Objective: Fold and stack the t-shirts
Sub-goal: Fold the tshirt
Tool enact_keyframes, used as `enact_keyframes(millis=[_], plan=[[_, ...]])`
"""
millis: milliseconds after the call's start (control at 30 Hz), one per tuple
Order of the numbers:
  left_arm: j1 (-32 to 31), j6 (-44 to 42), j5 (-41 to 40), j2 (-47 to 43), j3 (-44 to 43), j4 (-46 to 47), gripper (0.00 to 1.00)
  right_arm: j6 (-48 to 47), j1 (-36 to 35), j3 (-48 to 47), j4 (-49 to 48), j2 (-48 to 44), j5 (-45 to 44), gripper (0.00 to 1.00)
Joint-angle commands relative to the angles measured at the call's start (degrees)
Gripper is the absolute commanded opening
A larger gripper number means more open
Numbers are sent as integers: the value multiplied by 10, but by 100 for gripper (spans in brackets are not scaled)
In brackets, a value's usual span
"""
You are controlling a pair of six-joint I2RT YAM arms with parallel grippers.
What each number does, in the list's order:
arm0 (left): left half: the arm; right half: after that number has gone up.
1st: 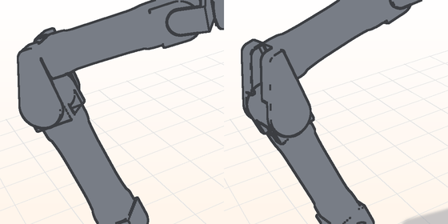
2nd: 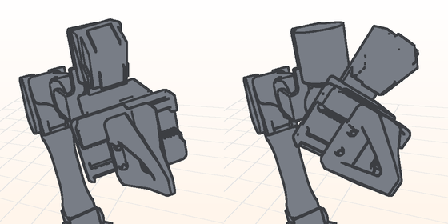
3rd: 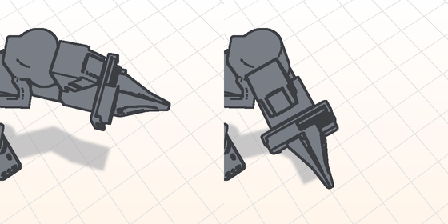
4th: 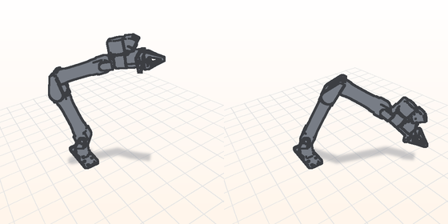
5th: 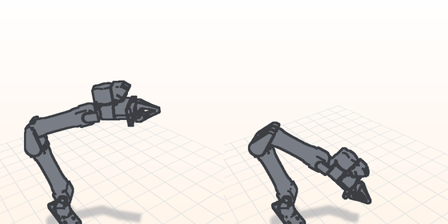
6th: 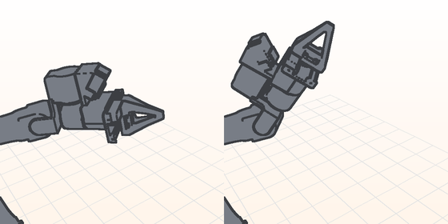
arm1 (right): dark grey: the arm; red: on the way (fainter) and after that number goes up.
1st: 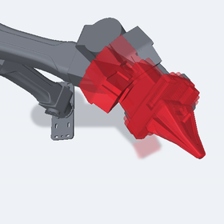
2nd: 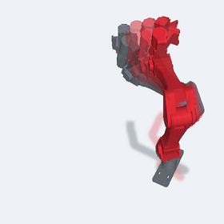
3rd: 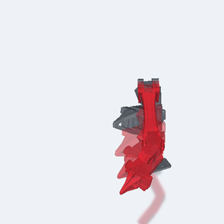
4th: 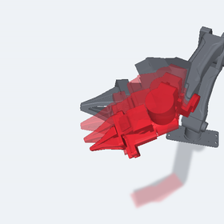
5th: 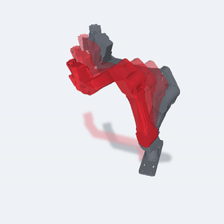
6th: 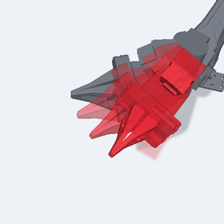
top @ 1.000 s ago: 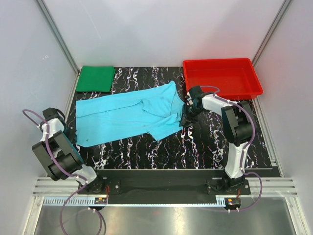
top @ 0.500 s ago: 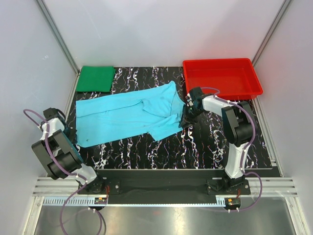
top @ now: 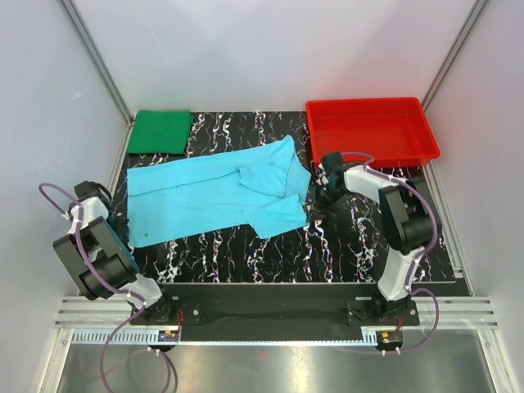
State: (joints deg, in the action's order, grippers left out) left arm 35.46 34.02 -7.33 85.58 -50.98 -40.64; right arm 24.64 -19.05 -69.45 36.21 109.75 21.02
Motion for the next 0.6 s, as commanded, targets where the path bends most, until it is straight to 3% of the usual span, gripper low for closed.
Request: enact_keyframes(millis=[0, 233, 433, 567], plan=[[-1, 40, -49, -2, -8, -31, 0, 32, 0, 57, 34, -112, 30, 0], [-1, 54, -30, -2, -10, -35, 0, 101, 1, 171, -42, -181, 90, 0], [-1, 43, -31, -45, 1, -29, 0, 95, 0, 136, -23, -182, 92, 0], [-2, 21, -22, -65, -12, -23, 0, 74, 1, 59, 15, -166, 79, 0]])
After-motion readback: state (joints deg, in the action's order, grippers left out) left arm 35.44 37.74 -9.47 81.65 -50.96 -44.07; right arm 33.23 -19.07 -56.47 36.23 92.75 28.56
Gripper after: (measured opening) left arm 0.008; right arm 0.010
